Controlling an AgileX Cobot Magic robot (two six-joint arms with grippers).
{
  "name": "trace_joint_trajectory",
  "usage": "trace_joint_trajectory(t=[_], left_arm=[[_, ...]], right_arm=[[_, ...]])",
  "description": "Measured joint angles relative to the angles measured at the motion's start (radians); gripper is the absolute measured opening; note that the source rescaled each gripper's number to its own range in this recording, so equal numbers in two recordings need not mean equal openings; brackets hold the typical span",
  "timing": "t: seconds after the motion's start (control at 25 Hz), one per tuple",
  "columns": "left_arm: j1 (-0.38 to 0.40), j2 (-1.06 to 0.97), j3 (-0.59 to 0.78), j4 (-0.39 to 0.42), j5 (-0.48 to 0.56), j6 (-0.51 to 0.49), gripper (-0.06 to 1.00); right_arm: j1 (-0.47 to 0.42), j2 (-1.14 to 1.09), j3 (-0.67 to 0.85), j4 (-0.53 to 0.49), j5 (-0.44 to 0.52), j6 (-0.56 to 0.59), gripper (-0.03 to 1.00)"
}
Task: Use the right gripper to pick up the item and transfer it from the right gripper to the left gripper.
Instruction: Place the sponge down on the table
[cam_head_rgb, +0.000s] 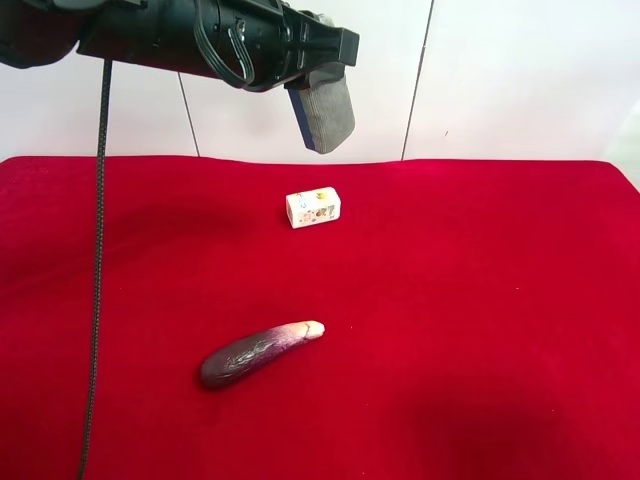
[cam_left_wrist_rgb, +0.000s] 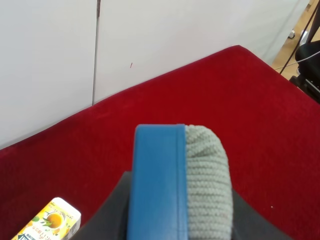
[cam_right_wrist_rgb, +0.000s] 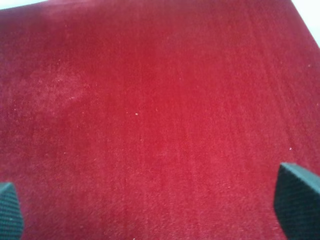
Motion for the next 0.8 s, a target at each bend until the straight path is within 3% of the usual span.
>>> trace_joint_trajectory(t=[0.8], left_arm=[[0.0, 0.0, 0.0, 0.0, 0.0, 0.0, 0.03]], right_arm=[[0.0, 0.0, 0.0, 0.006, 0.0, -0.006, 1.0]])
